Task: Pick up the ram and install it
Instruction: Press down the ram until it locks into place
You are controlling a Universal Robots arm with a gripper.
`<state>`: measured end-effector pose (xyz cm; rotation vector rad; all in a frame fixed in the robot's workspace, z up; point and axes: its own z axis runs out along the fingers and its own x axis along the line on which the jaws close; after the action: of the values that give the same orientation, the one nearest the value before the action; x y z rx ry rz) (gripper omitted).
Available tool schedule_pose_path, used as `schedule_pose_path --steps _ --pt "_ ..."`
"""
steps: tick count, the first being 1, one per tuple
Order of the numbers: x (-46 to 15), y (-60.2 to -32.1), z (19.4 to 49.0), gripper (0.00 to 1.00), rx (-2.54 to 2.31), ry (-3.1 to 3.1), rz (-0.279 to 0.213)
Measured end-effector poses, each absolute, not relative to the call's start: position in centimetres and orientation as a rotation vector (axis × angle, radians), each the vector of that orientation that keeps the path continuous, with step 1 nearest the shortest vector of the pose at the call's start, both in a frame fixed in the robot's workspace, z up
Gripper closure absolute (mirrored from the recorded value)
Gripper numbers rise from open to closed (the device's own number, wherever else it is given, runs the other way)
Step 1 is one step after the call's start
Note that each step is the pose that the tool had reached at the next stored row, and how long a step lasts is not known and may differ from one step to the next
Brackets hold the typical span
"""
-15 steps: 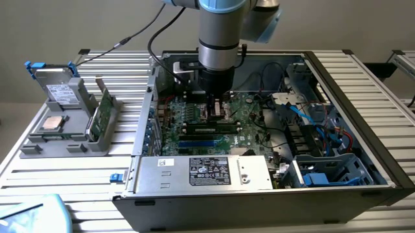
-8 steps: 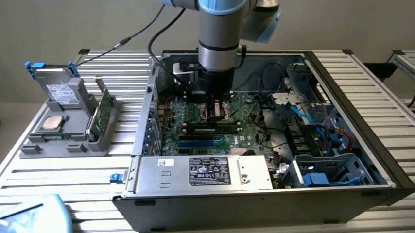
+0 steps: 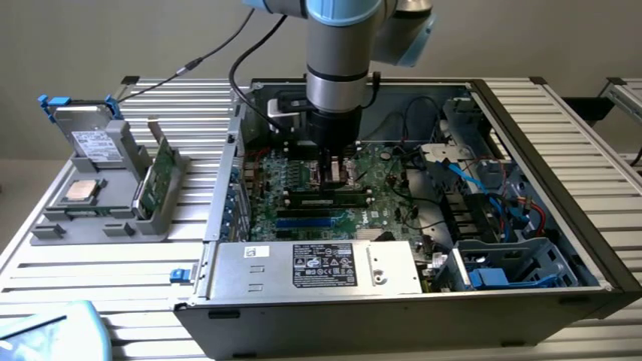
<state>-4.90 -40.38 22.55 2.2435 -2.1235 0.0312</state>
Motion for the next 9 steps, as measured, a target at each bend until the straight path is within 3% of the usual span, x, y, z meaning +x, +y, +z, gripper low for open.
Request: schedule_pose_path --steps 9 --pt "-4.9 -40.4 23.6 0.89 2.245 -2.124 0.031"
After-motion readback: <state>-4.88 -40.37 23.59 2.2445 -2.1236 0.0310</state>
